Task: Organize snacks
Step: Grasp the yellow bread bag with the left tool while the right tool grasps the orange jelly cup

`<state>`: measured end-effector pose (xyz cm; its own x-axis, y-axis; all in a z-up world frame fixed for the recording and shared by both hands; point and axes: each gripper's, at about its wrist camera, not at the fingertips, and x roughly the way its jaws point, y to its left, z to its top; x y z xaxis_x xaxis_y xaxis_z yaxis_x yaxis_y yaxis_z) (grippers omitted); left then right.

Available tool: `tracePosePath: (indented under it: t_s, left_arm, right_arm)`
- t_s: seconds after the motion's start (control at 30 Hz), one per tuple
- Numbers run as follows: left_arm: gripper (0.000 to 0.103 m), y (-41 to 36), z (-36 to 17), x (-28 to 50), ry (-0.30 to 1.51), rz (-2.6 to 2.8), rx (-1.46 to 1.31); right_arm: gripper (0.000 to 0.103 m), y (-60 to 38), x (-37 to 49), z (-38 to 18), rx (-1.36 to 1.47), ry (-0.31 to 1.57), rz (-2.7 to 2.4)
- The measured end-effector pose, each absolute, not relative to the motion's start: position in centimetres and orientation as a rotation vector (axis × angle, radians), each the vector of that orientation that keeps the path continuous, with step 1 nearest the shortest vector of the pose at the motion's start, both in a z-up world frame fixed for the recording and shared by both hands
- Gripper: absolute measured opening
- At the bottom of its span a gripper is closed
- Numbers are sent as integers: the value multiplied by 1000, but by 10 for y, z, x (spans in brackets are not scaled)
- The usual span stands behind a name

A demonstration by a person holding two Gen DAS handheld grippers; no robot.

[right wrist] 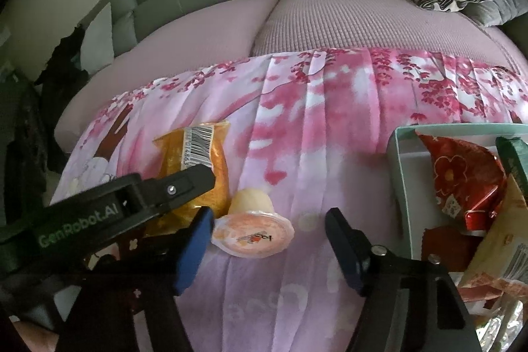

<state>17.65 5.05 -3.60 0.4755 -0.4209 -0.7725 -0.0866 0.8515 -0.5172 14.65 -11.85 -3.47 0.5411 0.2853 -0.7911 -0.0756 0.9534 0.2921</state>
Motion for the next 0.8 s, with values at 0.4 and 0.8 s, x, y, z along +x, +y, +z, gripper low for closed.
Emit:
tracePosePath:
  t_s: [0.4, 0.8]
  left_arm:
    - [41, 64, -24, 164, 1060, -188, -587]
    - [41, 73, -2, 130, 1022, -148, -608]
  right_arm:
    - [49, -116, 140, -30, 269, 972, 251]
    - [49, -127, 109, -8, 333, 932, 263]
